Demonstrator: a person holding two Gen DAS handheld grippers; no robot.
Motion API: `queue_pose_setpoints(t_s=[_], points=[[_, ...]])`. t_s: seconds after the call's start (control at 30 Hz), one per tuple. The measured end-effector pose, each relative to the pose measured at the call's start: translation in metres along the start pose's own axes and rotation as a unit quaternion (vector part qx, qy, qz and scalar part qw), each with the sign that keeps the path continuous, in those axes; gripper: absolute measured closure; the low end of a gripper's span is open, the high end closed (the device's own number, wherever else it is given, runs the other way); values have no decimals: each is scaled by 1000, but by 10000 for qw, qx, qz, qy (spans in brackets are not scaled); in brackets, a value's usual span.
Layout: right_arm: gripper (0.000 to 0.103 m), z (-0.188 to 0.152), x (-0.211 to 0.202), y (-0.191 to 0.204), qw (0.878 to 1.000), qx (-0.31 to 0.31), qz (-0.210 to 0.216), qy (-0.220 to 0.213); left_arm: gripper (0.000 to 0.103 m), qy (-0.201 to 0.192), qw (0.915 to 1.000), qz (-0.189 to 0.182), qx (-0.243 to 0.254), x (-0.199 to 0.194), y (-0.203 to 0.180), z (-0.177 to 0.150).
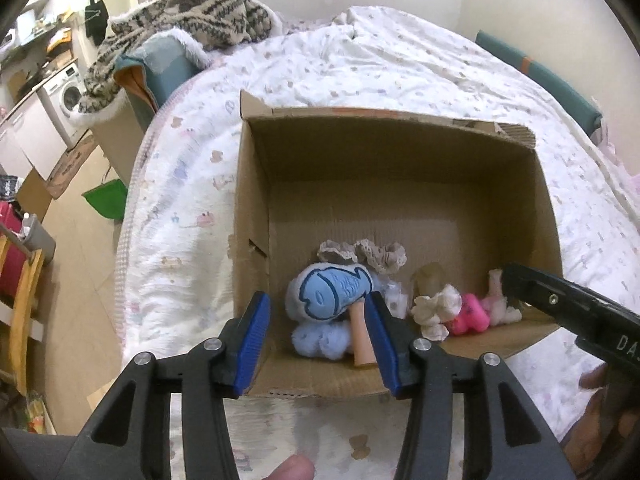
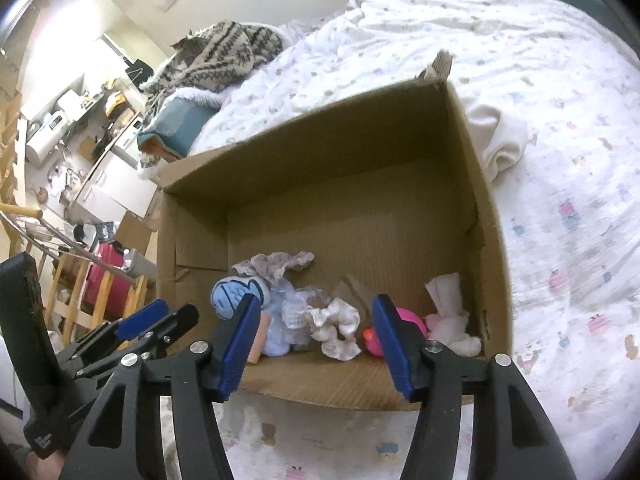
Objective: Organize soft objects
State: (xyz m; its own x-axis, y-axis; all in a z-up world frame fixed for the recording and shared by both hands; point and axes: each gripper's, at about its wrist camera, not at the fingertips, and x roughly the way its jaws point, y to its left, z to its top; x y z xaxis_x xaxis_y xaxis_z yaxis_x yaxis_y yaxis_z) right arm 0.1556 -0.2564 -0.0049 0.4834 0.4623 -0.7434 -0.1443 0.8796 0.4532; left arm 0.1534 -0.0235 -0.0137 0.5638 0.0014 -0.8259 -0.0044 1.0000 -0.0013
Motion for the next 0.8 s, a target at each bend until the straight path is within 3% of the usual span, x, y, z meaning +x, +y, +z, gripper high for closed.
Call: queue_pose_setpoints(t_s=[0.03,0.1,0.2,0.3,0.4,0.57,0.8], points=[[34,0,-5,2,10000,-23,-24,-82,55,-51,10000,-9,-5,-4,1,0],[33,-1,-16,5,9997,-109,-6,-197,33,-169,9999,34,-10,-14,4,-2],[33,-2,-31,12,9988,-315,-110,-358,15,-359,9990,254,31,-29,0,-6],[32,-7,-46,14,9978,-368,-167,-529,12,-385,9990,223,42,-39,2,-11],[24,-15,-55,14,9971,-350,-234,-629,4,-448,9989,153,2,-47,6,-18],[0,-27,-70,19,9945,-449,-411,-850,0,-688,9975,165,74,-66,8,-21],[0,-43,-88,25,9899,-536,-683,-1123,0,-850,9962,155,64,-88,13,-34]])
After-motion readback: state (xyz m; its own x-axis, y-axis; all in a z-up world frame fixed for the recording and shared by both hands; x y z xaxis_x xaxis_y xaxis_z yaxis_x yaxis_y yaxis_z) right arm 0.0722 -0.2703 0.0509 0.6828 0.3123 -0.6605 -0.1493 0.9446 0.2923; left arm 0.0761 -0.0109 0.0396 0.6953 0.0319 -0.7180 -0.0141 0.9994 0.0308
